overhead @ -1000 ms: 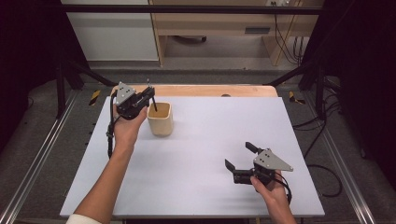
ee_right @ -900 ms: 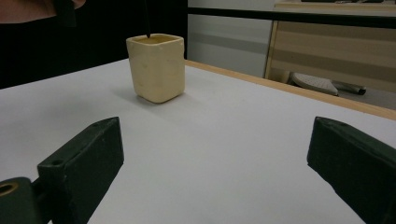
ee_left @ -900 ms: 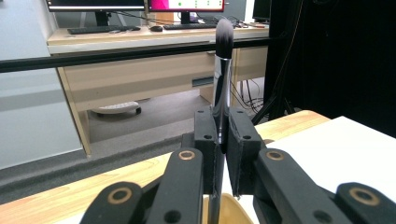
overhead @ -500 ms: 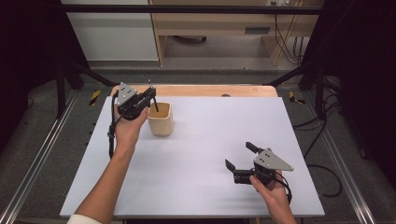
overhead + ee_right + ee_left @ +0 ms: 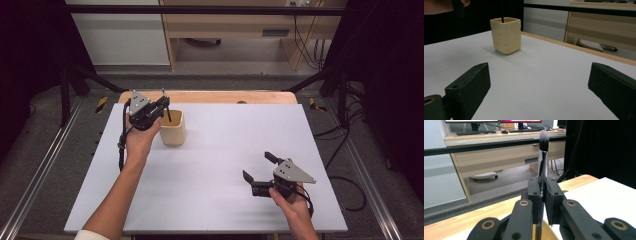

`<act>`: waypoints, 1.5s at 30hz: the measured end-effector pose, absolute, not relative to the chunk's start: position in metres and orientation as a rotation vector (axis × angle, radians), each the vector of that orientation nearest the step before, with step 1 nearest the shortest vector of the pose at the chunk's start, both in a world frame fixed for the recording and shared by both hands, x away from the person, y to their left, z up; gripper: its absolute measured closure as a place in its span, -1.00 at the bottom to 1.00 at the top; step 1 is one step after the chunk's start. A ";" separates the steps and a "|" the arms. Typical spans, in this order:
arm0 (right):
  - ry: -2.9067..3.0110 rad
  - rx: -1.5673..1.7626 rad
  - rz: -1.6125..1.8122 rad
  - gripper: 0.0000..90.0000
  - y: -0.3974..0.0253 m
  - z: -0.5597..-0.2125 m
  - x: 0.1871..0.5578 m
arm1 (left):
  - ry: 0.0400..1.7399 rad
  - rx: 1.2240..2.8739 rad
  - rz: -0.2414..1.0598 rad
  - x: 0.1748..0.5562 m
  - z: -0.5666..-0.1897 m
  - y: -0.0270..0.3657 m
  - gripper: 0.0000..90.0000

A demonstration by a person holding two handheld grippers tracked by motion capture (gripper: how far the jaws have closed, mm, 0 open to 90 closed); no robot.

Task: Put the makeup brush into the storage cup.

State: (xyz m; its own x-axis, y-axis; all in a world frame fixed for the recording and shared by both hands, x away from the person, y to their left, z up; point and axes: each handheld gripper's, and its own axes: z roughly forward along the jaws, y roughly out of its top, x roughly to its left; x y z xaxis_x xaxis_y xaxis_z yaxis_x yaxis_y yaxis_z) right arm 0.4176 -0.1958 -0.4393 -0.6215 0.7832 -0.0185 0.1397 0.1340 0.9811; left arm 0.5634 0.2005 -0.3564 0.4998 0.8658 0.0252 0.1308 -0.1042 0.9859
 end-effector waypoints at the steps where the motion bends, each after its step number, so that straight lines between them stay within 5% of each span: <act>1: 1.869 0.880 1.520 -0.90 -0.196 -0.439 0.418 | 0.886 1.570 0.782 0.563 -0.357 0.201 0.86; 40: 1.869 0.873 1.515 -0.89 -0.198 -0.439 0.417 | 0.929 1.581 0.771 0.559 -0.380 0.197 0.85; 45: 1.873 0.874 1.516 -0.90 -0.197 -0.439 0.417 | 0.934 1.576 0.775 0.559 -0.381 0.197 0.50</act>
State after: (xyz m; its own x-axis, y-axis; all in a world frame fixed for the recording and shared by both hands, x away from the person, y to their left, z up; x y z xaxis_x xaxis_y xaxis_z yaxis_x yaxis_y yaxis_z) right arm 0.4169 -0.1972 -0.4395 -0.6240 0.7809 -0.0290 0.1344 0.1439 0.9804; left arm 0.5594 0.1974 -0.3805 0.4765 0.8792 0.0051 0.1670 -0.0962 0.9813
